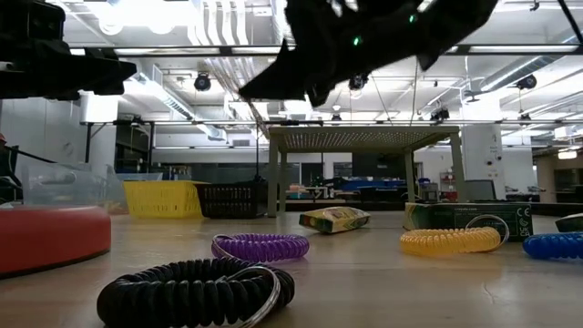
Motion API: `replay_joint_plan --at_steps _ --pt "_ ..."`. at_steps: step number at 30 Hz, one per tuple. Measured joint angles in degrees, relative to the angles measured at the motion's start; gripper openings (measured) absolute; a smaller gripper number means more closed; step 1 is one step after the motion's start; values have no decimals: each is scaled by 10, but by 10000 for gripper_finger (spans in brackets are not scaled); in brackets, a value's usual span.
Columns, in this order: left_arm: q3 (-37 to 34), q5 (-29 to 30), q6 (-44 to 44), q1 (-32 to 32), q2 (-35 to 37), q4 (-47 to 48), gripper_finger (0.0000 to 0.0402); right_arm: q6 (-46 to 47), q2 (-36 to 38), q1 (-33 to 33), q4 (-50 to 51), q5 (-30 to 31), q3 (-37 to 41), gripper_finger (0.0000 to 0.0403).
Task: Pick & Place Office Desk Supplies
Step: Put the yellow rubber band into the transparent bin
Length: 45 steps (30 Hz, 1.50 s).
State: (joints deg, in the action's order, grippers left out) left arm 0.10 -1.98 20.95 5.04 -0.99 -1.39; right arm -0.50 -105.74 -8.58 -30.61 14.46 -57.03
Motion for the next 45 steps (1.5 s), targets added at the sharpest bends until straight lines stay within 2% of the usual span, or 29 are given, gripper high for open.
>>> replay_joint_plan --at_steps 10,23,33,40,45 --pt "0 0 0 0 -8 -3 149 -73 -122 13 -76 5 -67 8" --pt "0 0 -1 0 -35 1 149 -44 -266 37 -59 16 -227 8" --pt "0 0 0 0 -41 1 149 -30 -281 36 68 -3 -271 8" --pt "0 0 1 0 -43 0 149 12 -281 36 70 -13 -271 12" --pt "0 0 1 0 -45 0 149 20 -281 38 68 -14 -271 45"
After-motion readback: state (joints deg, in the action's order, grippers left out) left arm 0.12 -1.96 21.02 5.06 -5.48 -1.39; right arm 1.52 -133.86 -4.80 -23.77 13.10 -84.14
